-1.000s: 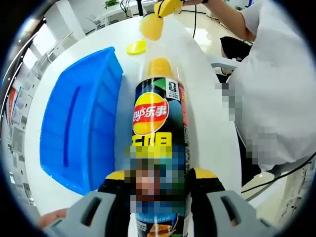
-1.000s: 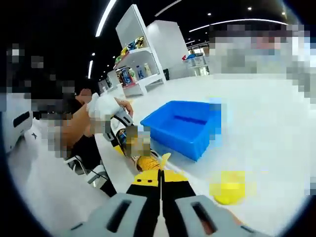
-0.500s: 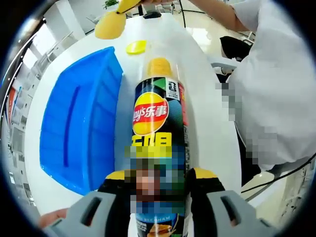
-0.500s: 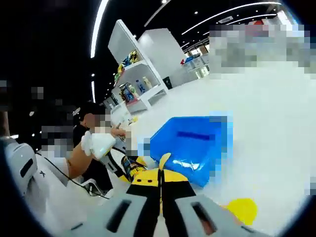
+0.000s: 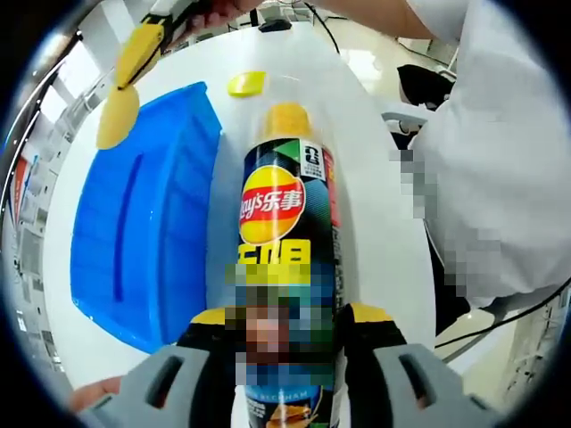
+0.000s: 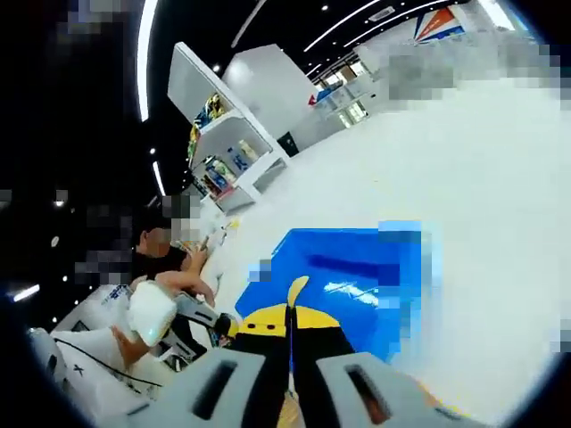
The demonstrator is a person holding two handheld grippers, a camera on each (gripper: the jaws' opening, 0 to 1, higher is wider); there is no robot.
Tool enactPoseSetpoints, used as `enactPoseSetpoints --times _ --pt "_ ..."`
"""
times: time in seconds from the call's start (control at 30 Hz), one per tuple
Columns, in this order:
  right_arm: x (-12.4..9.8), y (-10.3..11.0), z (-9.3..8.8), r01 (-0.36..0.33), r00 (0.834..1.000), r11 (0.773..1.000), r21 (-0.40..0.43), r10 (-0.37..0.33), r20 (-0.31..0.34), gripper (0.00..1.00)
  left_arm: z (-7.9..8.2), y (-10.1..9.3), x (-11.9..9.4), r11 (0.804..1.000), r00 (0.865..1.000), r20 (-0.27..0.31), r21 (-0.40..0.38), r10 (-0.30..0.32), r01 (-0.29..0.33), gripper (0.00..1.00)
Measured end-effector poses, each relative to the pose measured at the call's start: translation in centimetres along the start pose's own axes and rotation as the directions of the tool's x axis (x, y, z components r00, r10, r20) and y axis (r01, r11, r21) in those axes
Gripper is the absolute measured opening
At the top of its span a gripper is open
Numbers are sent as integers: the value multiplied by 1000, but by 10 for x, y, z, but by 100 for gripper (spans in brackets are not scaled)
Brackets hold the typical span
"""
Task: Open the lid of the chip container on the table, take out the chips, place them into the box in front of the container, and close the lid
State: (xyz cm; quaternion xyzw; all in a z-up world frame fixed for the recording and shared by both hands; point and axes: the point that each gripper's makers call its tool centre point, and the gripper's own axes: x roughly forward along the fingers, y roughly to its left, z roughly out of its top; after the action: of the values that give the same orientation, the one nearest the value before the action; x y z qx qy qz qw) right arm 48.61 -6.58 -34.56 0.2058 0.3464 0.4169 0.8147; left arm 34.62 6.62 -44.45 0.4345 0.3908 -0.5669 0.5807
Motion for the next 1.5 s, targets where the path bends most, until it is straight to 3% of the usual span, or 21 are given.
enactPoseSetpoints --times 0.07,0.17,0.33,0.5,0.9,0.93,1.4,1.5 --pt "9 -2 1 6 1000 999 34 -6 -1 1 0 0 0 1000 1000 -3 1 -1 1 47" --pt "24 -11 -4 80 996 996 28 -79 -37 1 0 0 1 1000 1000 -7 3 -4 4 47" --pt "46 -2 -12 83 992 996 -23 -85 -97 1 0 -1 1 1000 1000 -6 3 -1 1 47" --pt "62 -15 -15 124 982 992 -6 -124 -143 1 0 -1 0 1000 1000 1 4 6 -6 47" --pt "70 -26 -23 186 964 982 -43 -191 -185 1 0 -1 1 1000 1000 0 3 1 -1 47" --pt "70 -30 -23 206 959 974 -94 -220 -180 1 0 -1 1 1000 1000 -1 4 1 -1 47" --pt "78 -26 -31 206 953 972 -111 -225 -203 1 -1 -2 1 1000 1000 -7 3 -2 2 47" --pt "76 -27 -33 218 945 963 -161 -250 -210 2 -1 -2 1 1000 1000 -9 3 -5 5 47"
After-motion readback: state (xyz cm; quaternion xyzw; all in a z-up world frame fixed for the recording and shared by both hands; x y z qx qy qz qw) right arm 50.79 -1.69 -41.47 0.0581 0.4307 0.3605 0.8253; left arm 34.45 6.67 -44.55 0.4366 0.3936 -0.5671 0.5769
